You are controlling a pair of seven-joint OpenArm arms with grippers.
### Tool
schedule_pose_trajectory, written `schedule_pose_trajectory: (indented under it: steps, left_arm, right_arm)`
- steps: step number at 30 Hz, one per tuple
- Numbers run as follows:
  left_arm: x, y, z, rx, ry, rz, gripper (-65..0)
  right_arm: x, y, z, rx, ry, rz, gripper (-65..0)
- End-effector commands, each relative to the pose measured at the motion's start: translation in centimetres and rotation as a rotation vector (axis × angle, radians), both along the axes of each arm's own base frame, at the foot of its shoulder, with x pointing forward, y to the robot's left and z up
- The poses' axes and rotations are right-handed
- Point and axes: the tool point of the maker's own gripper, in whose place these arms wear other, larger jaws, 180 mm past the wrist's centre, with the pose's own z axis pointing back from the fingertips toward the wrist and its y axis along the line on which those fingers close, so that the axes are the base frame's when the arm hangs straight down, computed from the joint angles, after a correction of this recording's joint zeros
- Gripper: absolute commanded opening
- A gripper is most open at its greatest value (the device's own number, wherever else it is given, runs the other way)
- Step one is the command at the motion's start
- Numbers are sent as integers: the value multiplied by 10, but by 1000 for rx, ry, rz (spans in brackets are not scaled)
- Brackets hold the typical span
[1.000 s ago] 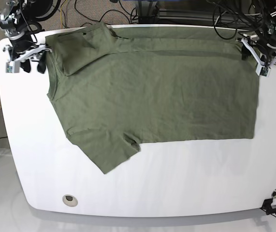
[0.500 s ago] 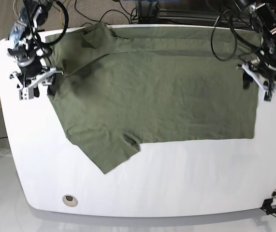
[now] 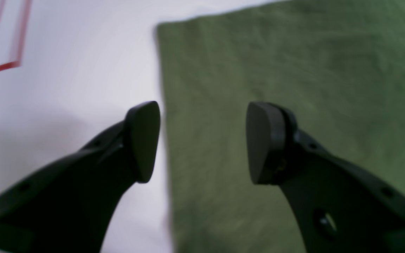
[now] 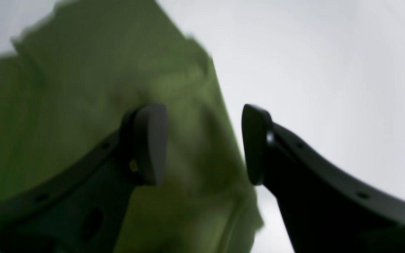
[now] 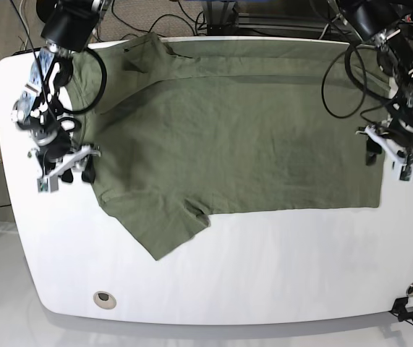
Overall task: Fold the T-shirt properly
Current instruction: 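Release and move both grippers out to the shirt's hem corners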
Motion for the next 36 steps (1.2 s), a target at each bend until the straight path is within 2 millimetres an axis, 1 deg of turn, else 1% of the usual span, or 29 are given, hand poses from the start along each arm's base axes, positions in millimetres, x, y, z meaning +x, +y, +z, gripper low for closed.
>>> schedule_pose_trajectory:
  steps: [1, 3, 6, 7, 9, 10, 11, 13, 14, 16, 18, 19, 21, 23, 25, 28, 31, 34, 36]
  left_arm:
    - [18, -2, 10, -24, -49, -12, -290]
    - [32, -2, 12, -51, -73, -11, -290]
    - [55, -8, 3, -50, -72, -32, -290]
    - [60, -10, -1, -53, -73, -39, -290]
    - [68, -12, -9, -75, -79, -41, -290]
    - [75, -13, -10, -96, -93, -41, -290]
    - [79, -13, -12, -116, -99, -37, -290]
    - [85, -2, -19, -138, -100, -28, -290]
    - [87, 0, -25, -158, -101, -23, -290]
    - [94, 3, -31, -196, -113, -13, -290]
    - [97, 11, -34, -212, -122, -2, -290]
    - [100, 13, -33, -219, -135, 0, -290]
    - [103, 13, -34, -237, -148, 4, -290]
    - [105, 20, -28, -226, -166, 7, -290]
    - [105, 20, -28, -227, -166, 6, -290]
    - [105, 20, -27, -225, -169, 5, -290]
    - [105, 20, -26, -226, -172, 6, -290]
    - [104, 21, -27, -227, -170, 10, -290]
    - [103, 22, -28, -226, -169, 11, -290]
  right_arm:
    - [29, -6, 23, 16, -82, -7, -319]
    - [41, -8, 24, 38, -84, -14, -319]
    - [60, 2, 23, 57, -83, 14, -322]
    - [65, 4, 24, 56, -94, 24, -322]
    - [77, 16, 24, 62, -107, 57, -322]
    - [82, 17, 21, 75, -100, 58, -322]
    - [86, 17, 17, 89, -87, 54, -322]
    - [93, 11, 15, 103, -90, 38, -322]
    - [94, 8, 11, 115, -92, 26, -321]
    - [100, 4, 5, 140, -98, 7, -319]
    - [98, -5, -7, 151, -76, -11, -319]
    - [100, -5, -9, 154, -76, -11, -319]
    - [103, -2, -16, 153, -67, 2, -319]
    - [103, 0, -26, 162, -56, 2, -319]
    - [102, 1, -35, 180, -45, -11, -318]
    - [102, 1, -39, 190, -43, -17, -318]
    - [100, 6, -42, 197, -38, -14, -318]
    - [100, 22, -44, 224, -34, 17, -318]
    - [94, 28, -50, 232, -24, 40, -318]
